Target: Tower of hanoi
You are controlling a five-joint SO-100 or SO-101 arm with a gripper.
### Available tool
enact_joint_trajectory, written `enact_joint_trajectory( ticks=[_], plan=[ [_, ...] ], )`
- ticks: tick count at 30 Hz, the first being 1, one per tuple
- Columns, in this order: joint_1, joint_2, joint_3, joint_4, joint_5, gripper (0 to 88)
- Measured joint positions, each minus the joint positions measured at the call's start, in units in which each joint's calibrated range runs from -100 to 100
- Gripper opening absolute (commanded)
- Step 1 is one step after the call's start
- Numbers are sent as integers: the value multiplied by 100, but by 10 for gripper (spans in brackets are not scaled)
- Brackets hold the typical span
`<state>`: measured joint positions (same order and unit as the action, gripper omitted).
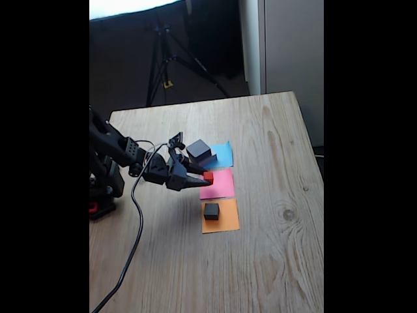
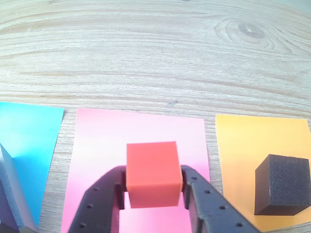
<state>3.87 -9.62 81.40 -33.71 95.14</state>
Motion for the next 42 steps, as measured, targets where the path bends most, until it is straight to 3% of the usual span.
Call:
enact_joint_trajectory(
  ticks=[14, 21, 42],
  plan=[
    [0, 1513, -304, -1433, 17, 26],
    [0, 2121, -409, -2002, 313, 42],
    [0, 2309, -461, -2218, 417, 154]
  ],
)
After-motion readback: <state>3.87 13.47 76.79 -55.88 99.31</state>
